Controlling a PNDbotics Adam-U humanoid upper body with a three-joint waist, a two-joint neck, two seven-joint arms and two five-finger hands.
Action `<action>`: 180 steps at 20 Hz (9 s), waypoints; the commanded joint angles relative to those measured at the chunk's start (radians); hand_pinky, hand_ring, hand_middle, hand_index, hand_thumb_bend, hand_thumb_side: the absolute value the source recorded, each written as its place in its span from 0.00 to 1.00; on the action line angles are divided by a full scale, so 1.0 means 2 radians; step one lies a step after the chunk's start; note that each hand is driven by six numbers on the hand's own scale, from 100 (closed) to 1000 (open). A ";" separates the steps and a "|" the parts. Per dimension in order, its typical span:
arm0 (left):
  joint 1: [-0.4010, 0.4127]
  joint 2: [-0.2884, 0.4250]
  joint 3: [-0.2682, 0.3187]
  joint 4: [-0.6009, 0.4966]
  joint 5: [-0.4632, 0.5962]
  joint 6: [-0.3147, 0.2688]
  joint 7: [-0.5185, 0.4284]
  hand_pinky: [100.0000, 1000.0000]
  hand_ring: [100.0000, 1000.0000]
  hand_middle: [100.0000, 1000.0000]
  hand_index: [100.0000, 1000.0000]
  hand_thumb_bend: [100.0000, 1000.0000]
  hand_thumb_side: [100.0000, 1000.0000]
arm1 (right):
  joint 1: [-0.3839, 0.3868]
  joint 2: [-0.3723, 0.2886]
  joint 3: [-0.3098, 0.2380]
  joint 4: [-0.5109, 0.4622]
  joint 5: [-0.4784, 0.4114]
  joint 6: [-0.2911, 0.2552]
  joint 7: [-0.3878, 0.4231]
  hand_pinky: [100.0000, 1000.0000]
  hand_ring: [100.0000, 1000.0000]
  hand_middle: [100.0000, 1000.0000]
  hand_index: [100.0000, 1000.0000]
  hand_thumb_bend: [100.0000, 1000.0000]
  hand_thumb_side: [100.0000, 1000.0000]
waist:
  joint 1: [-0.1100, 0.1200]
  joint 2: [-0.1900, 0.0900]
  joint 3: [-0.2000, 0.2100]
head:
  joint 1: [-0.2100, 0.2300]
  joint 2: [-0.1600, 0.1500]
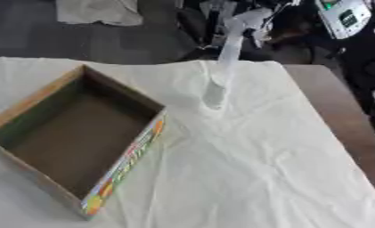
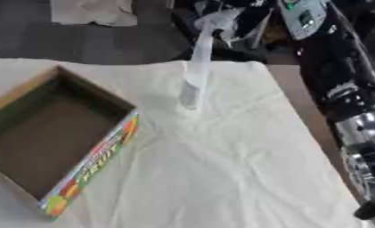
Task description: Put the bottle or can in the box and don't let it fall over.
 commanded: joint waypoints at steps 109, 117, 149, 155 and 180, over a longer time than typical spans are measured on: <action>-0.001 0.004 0.001 -0.010 0.004 0.011 -0.010 0.95 0.52 0.67 0.55 0.10 0.85 | -0.006 -0.011 -0.008 -0.002 -0.032 0.017 0.009 0.61 0.20 0.28 0.51 0.07 0.00 | -0.009 -0.023 -0.001 | 0.000 -0.003; -0.001 0.003 0.002 -0.010 0.005 0.011 -0.011 0.95 0.52 0.67 0.55 0.10 0.85 | -0.004 -0.013 -0.008 -0.005 -0.036 0.017 0.006 0.61 0.16 0.25 0.46 0.08 0.00 | -0.010 -0.026 -0.002 | 0.001 -0.003; 0.001 0.007 0.002 -0.010 0.006 0.014 -0.012 0.95 0.53 0.68 0.56 0.10 0.84 | -0.016 -0.007 0.003 -0.034 -0.111 0.027 0.019 0.59 0.10 0.20 0.42 0.02 0.00 | -0.017 -0.040 -0.009 | 0.007 0.018; 0.001 0.007 0.002 -0.010 0.008 0.014 -0.012 0.95 0.53 0.68 0.56 0.10 0.84 | -0.019 -0.001 0.020 -0.048 -0.140 0.026 0.019 0.59 0.10 0.20 0.42 0.01 0.00 | -0.018 -0.047 -0.010 | 0.009 0.024; 0.004 0.011 0.002 -0.010 0.011 0.018 -0.013 0.95 0.53 0.68 0.56 0.11 0.84 | -0.063 0.035 0.070 -0.098 -0.291 0.049 0.019 0.60 0.09 0.19 0.42 0.00 0.00 | -0.028 -0.067 -0.024 | 0.029 0.044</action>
